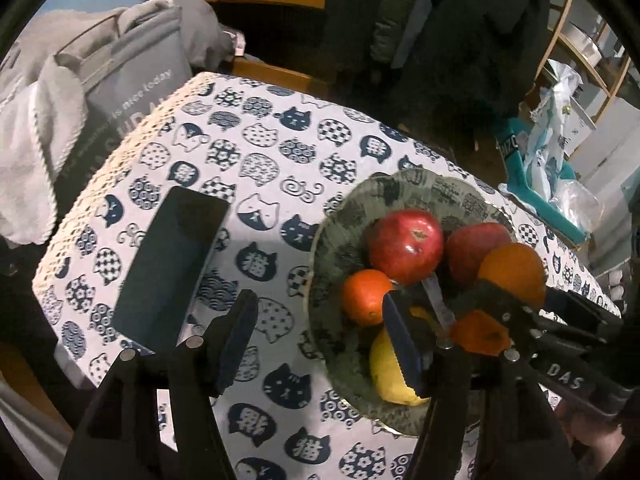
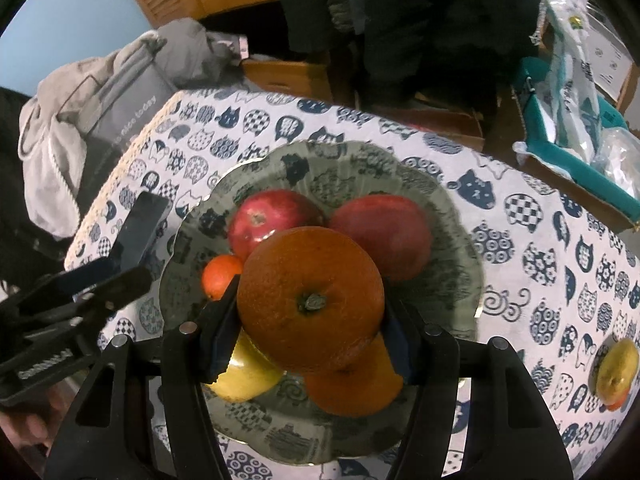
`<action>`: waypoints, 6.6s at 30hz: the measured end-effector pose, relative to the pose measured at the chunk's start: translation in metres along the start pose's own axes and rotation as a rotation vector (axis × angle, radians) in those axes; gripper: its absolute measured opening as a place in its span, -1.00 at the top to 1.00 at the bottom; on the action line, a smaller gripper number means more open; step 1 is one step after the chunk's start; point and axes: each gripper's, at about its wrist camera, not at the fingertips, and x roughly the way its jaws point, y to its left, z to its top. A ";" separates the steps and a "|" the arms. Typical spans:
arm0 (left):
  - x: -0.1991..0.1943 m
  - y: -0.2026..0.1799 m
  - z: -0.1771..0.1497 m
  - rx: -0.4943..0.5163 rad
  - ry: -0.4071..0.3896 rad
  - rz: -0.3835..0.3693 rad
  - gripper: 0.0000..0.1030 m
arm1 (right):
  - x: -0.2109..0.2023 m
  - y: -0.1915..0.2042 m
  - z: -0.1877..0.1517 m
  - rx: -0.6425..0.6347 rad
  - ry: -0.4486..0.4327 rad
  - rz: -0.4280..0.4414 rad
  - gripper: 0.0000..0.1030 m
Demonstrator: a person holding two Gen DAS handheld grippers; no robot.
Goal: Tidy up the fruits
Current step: 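Lower both held oranges into the bowl and open both grippers, then withdraw both grippers from the bowl toward the large pear and small orange, then grasp the small orange with the right gripper while the left gripper approaches the large pear, then grasp the large green-yellow pear with the left gripper and lift it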
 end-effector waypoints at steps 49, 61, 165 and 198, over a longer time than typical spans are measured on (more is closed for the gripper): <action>-0.120 -0.076 -0.012 0.144 -0.212 -0.150 -0.61 | -0.178 -0.038 -0.019 -0.010 -0.295 -0.258 -0.49; -0.144 -0.120 -0.022 0.211 -0.250 -0.198 -0.70 | -0.227 -0.087 -0.051 0.061 -0.334 -0.321 -0.49; 0.067 -0.441 -0.115 0.676 0.142 -0.328 -0.81 | -0.155 -0.379 -0.224 0.569 -0.048 -0.438 0.17; 0.018 -0.411 -0.123 0.677 0.042 -0.319 -0.41 | -0.183 -0.335 -0.195 0.466 -0.117 -0.448 0.17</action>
